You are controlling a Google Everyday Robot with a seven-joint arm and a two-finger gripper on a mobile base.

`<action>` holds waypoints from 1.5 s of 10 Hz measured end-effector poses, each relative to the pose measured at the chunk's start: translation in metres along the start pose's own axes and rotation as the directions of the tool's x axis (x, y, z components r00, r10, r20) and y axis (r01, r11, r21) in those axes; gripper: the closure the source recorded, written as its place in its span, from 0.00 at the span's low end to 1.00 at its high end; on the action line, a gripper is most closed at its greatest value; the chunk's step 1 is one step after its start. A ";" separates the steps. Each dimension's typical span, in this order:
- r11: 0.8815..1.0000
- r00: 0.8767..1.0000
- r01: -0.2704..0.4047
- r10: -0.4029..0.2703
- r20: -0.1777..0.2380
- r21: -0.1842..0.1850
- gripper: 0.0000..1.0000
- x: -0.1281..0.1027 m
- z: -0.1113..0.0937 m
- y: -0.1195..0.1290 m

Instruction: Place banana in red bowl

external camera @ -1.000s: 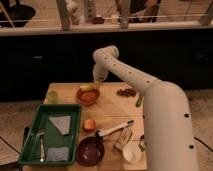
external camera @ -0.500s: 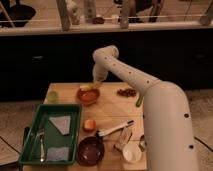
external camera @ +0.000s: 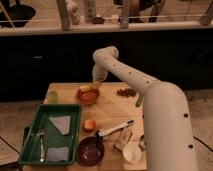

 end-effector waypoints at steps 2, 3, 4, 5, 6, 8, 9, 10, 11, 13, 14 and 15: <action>1.000 1.000 0.002 -0.002 0.005 -0.004 0.20 -0.001 0.002 0.001; 1.000 1.000 0.003 -0.003 0.008 -0.005 0.20 -0.002 0.003 0.002; 1.000 1.000 0.004 -0.004 0.009 -0.006 0.20 -0.002 0.003 0.002; 1.000 1.000 0.005 -0.005 0.011 -0.007 0.20 -0.002 0.003 0.002; 1.000 1.000 0.006 -0.006 0.012 -0.009 0.20 -0.002 0.004 0.003; 1.000 1.000 0.007 -0.007 0.013 -0.011 0.20 -0.001 0.004 0.004; 1.000 1.000 0.007 -0.006 0.014 -0.012 0.20 0.000 0.004 0.004; 1.000 1.000 0.008 -0.007 0.015 -0.015 0.20 0.000 0.005 0.005; 1.000 1.000 0.008 -0.008 0.016 -0.015 0.20 0.000 0.005 0.005; 1.000 1.000 0.008 -0.008 0.019 -0.015 0.20 0.000 0.005 0.005; 1.000 1.000 0.009 -0.008 0.020 -0.015 0.20 0.000 0.004 0.005; 1.000 1.000 0.009 -0.009 0.023 -0.014 0.20 0.001 0.005 0.006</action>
